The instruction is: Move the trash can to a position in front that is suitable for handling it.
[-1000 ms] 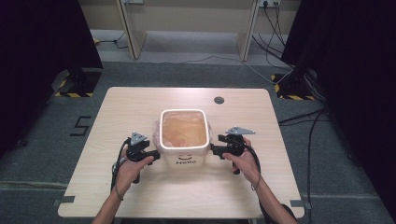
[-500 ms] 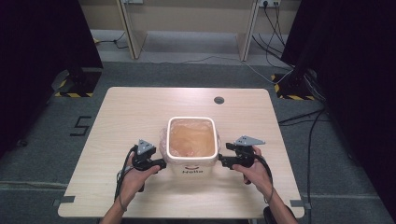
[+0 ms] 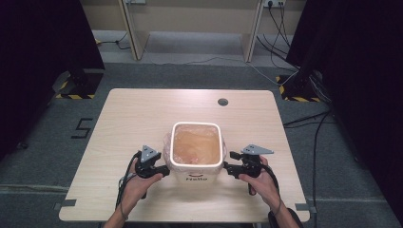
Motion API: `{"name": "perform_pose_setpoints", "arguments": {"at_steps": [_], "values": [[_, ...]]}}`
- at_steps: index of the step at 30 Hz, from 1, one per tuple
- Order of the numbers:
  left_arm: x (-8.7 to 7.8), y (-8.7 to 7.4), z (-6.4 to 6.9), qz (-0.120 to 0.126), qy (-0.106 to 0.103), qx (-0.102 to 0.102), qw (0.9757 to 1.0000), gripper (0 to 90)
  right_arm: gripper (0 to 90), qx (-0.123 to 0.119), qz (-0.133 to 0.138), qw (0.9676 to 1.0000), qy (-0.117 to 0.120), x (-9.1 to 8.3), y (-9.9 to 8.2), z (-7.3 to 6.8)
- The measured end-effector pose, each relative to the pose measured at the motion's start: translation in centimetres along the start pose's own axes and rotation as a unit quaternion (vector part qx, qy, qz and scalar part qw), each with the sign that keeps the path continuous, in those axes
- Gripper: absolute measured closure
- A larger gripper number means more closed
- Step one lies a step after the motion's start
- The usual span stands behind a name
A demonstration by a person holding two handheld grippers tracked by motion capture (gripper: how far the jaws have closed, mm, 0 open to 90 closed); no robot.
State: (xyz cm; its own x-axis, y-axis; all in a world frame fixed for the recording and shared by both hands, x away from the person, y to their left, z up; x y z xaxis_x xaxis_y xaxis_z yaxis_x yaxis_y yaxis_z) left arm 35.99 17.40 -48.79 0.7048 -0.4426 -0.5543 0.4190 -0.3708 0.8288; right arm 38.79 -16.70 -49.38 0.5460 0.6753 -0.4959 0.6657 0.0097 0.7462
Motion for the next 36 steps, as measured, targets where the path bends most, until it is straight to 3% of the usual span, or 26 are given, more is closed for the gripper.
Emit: {"name": "perform_pose_setpoints", "arguments": {"at_steps": [4, 6, 11, 19, 22, 24, 27, 29, 36], "values": [[-0.2, -0.1, 0.2, 0.002, 0.002, -0.003, 1.0000, 40.9, 35.7, 0.004, 0.000, 1.0000, 0.003, -0.2, -0.4, -0.3], [-0.4, 0.0, 0.7, -0.001, 0.008, 0.012, 0.9999, 42.2, 35.7, 0.004, 0.001, 1.0000, 0.000, -0.5, -0.8, -0.5], [-0.7, -0.4, 1.1, 0.002, 0.003, 0.007, 1.0000, 41.9, 35.7, -0.001, 0.001, 1.0000, -0.004, -0.9, -1.1, -0.6], [-0.6, -0.6, 0.6, 0.003, 0.006, 0.005, 1.0000, 29.8, 32.1, 0.001, 0.001, 1.0000, -0.004, -0.9, -1.2, -0.4], [-0.8, -0.9, 0.2, 0.010, 0.002, -0.003, 0.9999, 24.1, 22.9, 0.012, -0.004, 0.9999, -0.011, -0.9, -1.2, -0.2], [-1.1, -1.5, 0.0, 0.004, 0.016, 0.020, 0.9996, 21.5, 23.7, 0.024, 0.003, 0.9993, -0.027, -1.0, -1.1, 0.4], [-1.5, -2.2, 0.0, 0.000, 0.010, 0.016, 0.9998, 21.1, 22.6, 0.041, 0.014, 0.9983, -0.040, -1.3, -1.0, 1.1], [-2.1, -3.5, 0.0, -0.010, 0.002, 0.011, 0.9999, 20.5, 21.9, 0.045, 0.019, 0.9978, -0.045, -1.4, -0.9, 1.5], [-3.0, -5.3, -0.3, -0.025, -0.004, 0.004, 0.9997, 20.1, 17.7, 0.043, 0.029, 0.9974, -0.050, -1.3, -1.0, 1.9]]}}
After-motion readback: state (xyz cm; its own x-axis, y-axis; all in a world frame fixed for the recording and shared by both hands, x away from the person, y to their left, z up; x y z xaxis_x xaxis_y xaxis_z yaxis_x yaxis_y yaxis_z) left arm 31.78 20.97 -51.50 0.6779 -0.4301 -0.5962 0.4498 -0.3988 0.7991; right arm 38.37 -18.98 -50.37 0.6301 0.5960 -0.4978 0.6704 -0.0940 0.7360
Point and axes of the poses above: each handheld gripper's, and its own axes: x roughly forward along the jaws, y roughly out of its top, z roughly to its right, the point moved 1 cm from there along x, roughly forward along the jaws, and after that the axes turned 14 degrees about x, right-handed, at the moved point
